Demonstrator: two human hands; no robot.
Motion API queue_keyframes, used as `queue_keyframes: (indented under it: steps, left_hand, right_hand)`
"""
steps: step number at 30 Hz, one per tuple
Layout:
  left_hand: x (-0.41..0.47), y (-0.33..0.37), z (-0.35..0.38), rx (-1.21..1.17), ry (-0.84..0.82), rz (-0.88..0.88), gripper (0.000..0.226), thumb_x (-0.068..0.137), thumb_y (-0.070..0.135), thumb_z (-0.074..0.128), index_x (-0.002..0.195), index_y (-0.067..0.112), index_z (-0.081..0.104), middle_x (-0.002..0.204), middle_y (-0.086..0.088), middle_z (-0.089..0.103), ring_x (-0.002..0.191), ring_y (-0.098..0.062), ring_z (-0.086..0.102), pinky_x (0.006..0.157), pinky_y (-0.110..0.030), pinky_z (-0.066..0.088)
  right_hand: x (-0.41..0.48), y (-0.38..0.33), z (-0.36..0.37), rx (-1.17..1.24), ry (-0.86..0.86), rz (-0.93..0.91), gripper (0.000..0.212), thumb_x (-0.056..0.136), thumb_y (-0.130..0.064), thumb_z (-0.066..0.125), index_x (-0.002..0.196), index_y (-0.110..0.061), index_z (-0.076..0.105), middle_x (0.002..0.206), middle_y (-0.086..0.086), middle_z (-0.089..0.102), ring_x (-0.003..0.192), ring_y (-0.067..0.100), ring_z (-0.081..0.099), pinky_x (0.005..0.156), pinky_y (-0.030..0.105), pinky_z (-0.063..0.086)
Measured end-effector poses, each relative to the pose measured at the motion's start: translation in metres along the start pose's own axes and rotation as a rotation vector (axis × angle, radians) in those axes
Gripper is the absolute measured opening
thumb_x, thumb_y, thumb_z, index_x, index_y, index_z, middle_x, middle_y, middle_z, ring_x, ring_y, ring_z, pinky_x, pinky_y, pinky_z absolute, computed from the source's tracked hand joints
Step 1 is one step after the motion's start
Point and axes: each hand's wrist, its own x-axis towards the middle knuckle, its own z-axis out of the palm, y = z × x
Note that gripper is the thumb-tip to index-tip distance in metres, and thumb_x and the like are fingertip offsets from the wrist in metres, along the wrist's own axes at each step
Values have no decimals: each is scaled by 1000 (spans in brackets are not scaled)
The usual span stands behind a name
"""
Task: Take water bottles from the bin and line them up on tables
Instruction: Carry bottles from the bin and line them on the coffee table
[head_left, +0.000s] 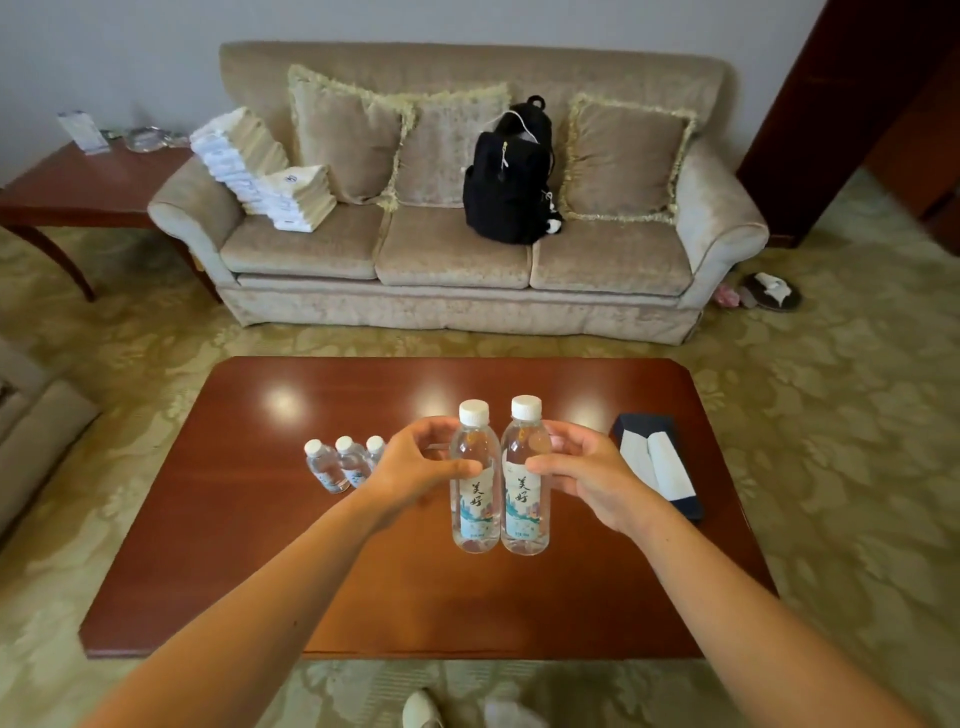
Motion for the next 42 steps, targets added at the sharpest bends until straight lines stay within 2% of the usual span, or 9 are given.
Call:
queue_keyframes:
  steps: [5, 10, 14, 16, 23, 29, 32, 37, 42]
  left_hand:
    - [50, -16, 16, -13, 14, -37, 53, 67, 12, 88, 112, 25, 63, 108, 1, 72, 100, -22, 66, 61, -20, 49]
    - [103, -56, 32, -45, 58, -37, 58, 62, 14, 88, 113, 23, 62, 108, -1, 72, 99, -24, 67, 73, -31, 55]
    - [143, -100, 41, -33, 64, 2, 61, 61, 13, 89, 115, 22, 62, 110, -1, 72, 106, -24, 66, 93, -39, 55]
    - [161, -123, 42, -8, 50, 29, 61, 63, 10, 89, 116, 22, 61, 112, -1, 71, 108, -23, 65, 97, -39, 53]
    - [216, -211, 38, 3, 51, 240, 60, 66, 1, 84, 119, 15, 60, 115, -2, 70, 106, -16, 68, 86, -24, 55]
    - [242, -277, 29, 48, 86, 424, 67, 60, 21, 91, 119, 18, 61, 116, -3, 70, 109, -19, 67, 97, -39, 52]
    - [249, -300, 26, 91, 102, 493, 65, 61, 24, 88, 119, 20, 59, 117, -1, 70, 109, -15, 66, 99, -38, 51]
    - [253, -322, 25, 157, 102, 570, 53, 77, 15, 80, 119, 31, 52, 120, 7, 65, 112, -6, 62, 99, -30, 51]
    - [252, -327, 19, 169, 67, 584, 55, 80, 15, 77, 126, 27, 49, 125, 7, 63, 117, -7, 60, 104, -34, 48]
  right_hand:
    - [53, 12, -30, -8, -20, 38, 50, 78, 2, 77, 122, -18, 65, 114, 3, 73, 109, 21, 69, 93, 40, 57]
    - [113, 44, -54, -31, -32, 65, 54, 76, 2, 78, 123, -21, 65, 112, 1, 73, 109, 20, 68, 94, 40, 56]
    - [152, 83, -69, -4, -10, 61, 55, 74, 5, 79, 120, -21, 65, 107, -3, 74, 107, 18, 68, 95, 41, 56]
    - [170, 105, -71, 11, -7, 43, 56, 73, 9, 77, 120, -19, 65, 105, -2, 74, 103, 17, 68, 93, 39, 56]
    - [235, 193, -68, 32, 5, -107, 59, 72, 14, 74, 124, -15, 64, 105, 3, 73, 101, 18, 68, 95, 41, 54]
    - [272, 253, -63, 26, -31, -278, 60, 71, 13, 75, 121, -19, 65, 109, 7, 74, 109, 26, 68, 96, 44, 54]
    - [283, 278, -58, 37, -42, -338, 57, 72, 12, 74, 120, -18, 65, 106, 5, 75, 105, 24, 69, 94, 44, 54]
    - [292, 300, -52, 49, -45, -410, 59, 72, 11, 74, 124, -14, 64, 109, 7, 73, 106, 26, 69, 95, 45, 53]
    - [289, 306, -44, 52, -31, -429, 54, 75, 14, 71, 121, -15, 63, 106, 5, 73, 105, 24, 68, 91, 41, 54]
